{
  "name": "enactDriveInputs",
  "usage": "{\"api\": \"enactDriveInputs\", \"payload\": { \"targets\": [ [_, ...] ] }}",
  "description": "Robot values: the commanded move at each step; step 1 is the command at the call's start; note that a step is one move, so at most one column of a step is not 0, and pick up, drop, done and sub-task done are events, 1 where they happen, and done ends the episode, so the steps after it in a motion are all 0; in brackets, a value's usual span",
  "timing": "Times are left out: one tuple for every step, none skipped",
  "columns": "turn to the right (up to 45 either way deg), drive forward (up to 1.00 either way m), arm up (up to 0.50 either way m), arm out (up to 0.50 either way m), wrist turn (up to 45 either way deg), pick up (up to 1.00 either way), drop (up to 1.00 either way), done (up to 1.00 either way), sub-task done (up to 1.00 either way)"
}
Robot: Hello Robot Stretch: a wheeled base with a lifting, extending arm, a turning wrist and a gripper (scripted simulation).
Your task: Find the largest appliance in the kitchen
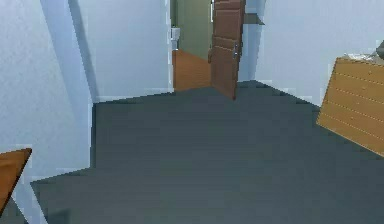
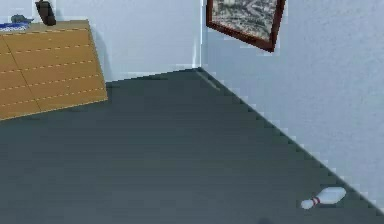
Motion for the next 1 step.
{"api": "enactDriveInputs", "payload": {
  "targets": [
    [0.0, 1.0, 0.0, 0.0, 0.0, 0.0, 0.0, 0.0, 0.0]
  ]
}}
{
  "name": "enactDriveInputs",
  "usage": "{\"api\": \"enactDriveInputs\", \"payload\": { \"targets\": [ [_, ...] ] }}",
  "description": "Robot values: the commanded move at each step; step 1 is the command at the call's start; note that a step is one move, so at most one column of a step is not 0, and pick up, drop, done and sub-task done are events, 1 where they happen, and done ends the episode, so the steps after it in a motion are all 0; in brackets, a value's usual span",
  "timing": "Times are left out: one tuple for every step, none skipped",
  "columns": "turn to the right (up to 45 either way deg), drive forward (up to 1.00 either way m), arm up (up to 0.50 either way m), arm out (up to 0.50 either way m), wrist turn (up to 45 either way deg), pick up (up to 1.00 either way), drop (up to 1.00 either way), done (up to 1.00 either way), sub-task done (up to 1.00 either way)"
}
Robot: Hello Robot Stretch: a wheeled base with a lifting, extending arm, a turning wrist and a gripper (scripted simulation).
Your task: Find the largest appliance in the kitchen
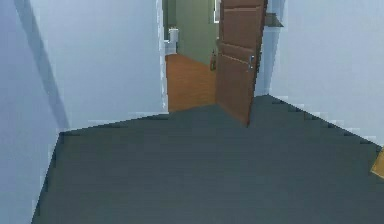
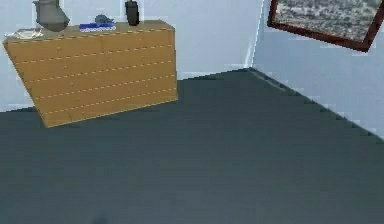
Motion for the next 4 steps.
{"api": "enactDriveInputs", "payload": {
  "targets": [
    [0.0, 1.0, 0.0, 0.0, 0.0, 0.0, 0.0, 0.0, 0.0],
    [0.0, 1.0, 0.0, 0.0, 0.0, 0.0, 0.0, 0.0, 0.0],
    [0.0, 0.85, 0.0, 0.0, 0.0, 0.0, 0.0, 0.0, 0.0],
    [45.0, 0.0, 0.0, 0.0, 0.0, 0.0, 0.0, 0.0, 0.0]
  ]
}}
